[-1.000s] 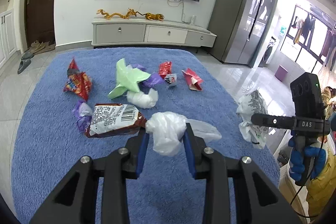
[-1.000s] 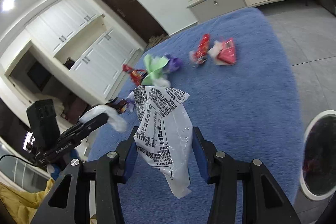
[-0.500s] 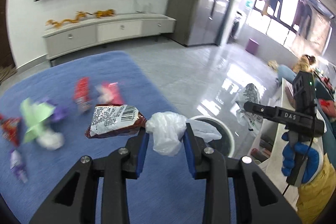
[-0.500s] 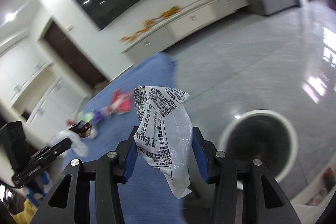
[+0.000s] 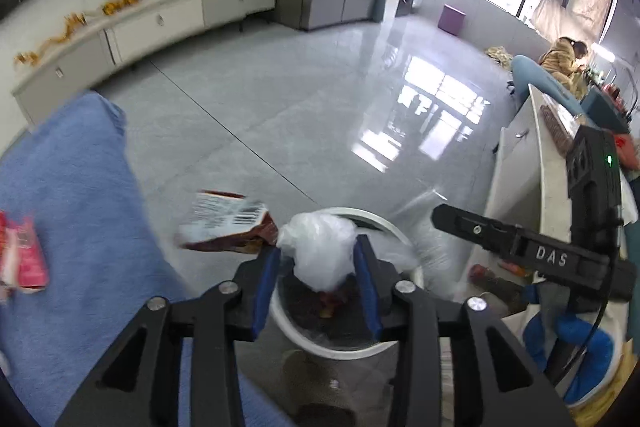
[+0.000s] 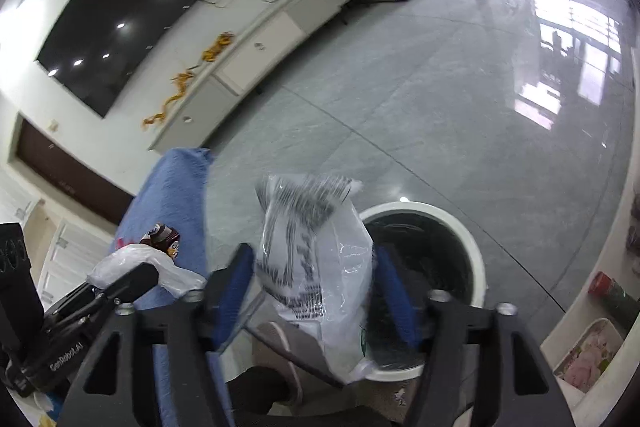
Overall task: Collect trash
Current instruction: 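Carry both bags over the bin and open both tools to release them, then grasp the green plastic bag with the left tool while the right grasps the pink wrapper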
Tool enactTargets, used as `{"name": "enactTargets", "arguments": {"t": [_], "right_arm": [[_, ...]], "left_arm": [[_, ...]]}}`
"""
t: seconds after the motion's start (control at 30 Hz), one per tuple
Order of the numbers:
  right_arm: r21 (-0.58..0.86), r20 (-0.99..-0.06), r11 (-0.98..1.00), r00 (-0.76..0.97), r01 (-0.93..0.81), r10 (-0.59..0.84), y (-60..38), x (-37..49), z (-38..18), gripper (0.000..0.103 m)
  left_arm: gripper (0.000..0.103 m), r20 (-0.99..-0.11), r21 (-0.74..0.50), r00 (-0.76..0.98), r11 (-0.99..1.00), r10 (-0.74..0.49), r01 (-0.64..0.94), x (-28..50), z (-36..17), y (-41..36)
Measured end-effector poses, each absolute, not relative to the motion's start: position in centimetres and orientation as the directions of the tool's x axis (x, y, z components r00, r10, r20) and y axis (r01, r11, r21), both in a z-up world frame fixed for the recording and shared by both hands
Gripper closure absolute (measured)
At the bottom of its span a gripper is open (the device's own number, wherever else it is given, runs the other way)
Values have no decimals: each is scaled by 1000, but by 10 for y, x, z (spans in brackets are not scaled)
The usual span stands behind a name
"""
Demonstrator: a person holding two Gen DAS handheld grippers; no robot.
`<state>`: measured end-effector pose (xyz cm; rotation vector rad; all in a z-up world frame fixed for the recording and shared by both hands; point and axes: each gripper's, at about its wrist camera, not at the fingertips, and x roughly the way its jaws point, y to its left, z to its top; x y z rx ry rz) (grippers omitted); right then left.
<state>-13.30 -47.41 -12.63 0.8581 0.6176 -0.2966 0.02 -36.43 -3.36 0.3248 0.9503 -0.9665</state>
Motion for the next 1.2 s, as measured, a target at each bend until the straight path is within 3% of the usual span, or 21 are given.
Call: {"name": "enactTargets", "arguments": {"t": [0.2, 0.6, 1.2], "right_arm": [[607, -624, 621, 781, 495, -13, -484, -139, -134, 31], [570, -593, 665, 802, 483, -74, -464, -146, -101, 31], [497, -504, 752, 850, 433, -157, -407, -179, -19, 31]], "left_arm": [[52, -809, -223, 165, 555, -564, 802, 1, -47, -371], [52, -750, -200, 263, 586, -607, 785, -16, -18, -343], [52, -649, -227, 376, 641, -661, 733, -20, 58, -222]]}}
